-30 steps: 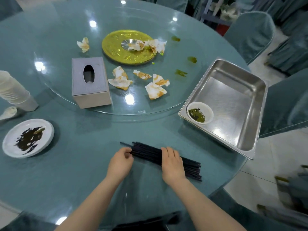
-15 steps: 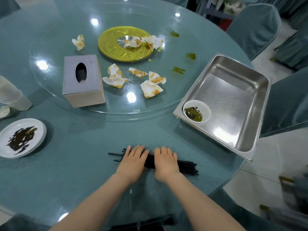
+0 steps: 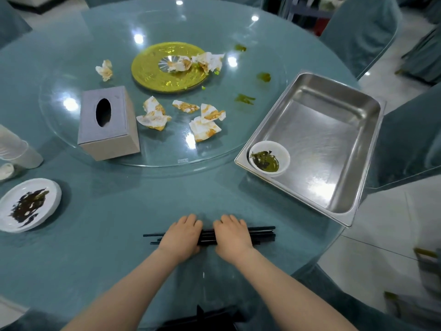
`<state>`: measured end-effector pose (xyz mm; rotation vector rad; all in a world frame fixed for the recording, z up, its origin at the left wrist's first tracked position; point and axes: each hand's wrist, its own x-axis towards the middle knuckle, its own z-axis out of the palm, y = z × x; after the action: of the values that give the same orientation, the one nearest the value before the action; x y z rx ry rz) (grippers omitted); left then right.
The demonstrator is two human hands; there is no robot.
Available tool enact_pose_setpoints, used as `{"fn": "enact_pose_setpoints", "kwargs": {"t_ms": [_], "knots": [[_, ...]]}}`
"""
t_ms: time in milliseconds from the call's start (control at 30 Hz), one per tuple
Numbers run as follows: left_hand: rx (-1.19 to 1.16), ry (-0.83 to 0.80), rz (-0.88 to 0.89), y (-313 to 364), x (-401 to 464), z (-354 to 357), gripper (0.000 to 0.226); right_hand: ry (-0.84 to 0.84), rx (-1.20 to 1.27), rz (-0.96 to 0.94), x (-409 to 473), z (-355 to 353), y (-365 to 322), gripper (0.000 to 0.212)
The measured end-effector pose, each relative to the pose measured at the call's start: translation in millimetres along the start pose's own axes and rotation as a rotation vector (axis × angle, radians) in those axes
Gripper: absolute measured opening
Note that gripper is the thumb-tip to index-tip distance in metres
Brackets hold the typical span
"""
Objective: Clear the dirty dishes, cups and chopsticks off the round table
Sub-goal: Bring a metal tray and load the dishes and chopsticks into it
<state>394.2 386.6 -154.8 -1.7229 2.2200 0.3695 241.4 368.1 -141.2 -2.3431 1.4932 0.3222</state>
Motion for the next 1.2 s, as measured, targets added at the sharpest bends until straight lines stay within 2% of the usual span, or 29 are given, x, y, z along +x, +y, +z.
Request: {"fn": "enact_pose_setpoints", "kwargs": {"t_ms": [100,333,500,633,733,800,1033,1200], "knots": [[0.025,-0.015,0.008,1.0,-3.7,5.3,0.031,0.024,0.003,-0.006,-2.8,-1.0,7.9,0.034],[0.046,-0.077,0.047,8.5,2.7,-8.0,0.035,0.041,-0.109,-0.118,-9.6,-1.7,20.1,0.033],[0.047,-0.067,0.079,15.2,6.6,-26.2,0.032,0.099,-0.079,-0.093,-14.9,-9.5,33.6,0.034],[0.083,0.132,0.162,16.5,19.2,-64.2,0.032,0.202,-0.056,-0.076,-17.0,-34.3,48.2,0.032],[0.168,0.281,0.3,24.0,27.2,-99.0,0.046,0.285,-0.053,-0.03,-17.0,-58.0,64.5,0.031],[0.164,0.374,0.341,29.7,37.1,-115.0,0.047,0.321,-0.062,0.019,-18.3,-73.3,79.9,0.032],[0.124,0.531,0.367,62.2,75.2,-165.2,0.036,0.394,0.012,0.147,-24.4,-108.3,129.0,0.03],[0.057,0.661,0.362,74.6,96.2,-188.5,0.048,0.41,0.053,0.218,-17.7,-131.6,157.2,0.025]]}}
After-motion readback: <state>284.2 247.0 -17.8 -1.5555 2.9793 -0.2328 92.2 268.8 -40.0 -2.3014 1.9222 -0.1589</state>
